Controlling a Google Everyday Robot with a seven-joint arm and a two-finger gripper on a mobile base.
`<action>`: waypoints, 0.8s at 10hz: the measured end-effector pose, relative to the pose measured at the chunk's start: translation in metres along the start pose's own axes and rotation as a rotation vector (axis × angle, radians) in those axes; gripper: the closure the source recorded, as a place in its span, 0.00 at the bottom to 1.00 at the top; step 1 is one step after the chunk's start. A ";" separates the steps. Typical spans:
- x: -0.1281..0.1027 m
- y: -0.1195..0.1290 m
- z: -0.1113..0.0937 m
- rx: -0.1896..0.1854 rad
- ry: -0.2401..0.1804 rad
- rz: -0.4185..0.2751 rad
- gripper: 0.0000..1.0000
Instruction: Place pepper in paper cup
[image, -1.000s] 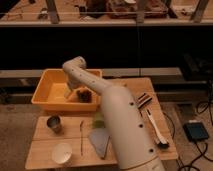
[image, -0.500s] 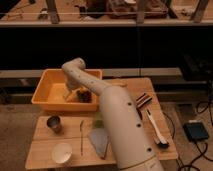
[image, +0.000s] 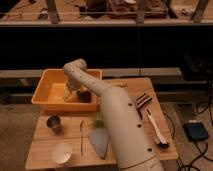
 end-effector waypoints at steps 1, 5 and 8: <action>-0.001 0.000 0.001 -0.001 -0.001 0.001 0.20; -0.003 0.001 0.003 0.002 -0.007 0.007 0.38; -0.004 0.003 0.004 0.006 -0.007 0.008 0.50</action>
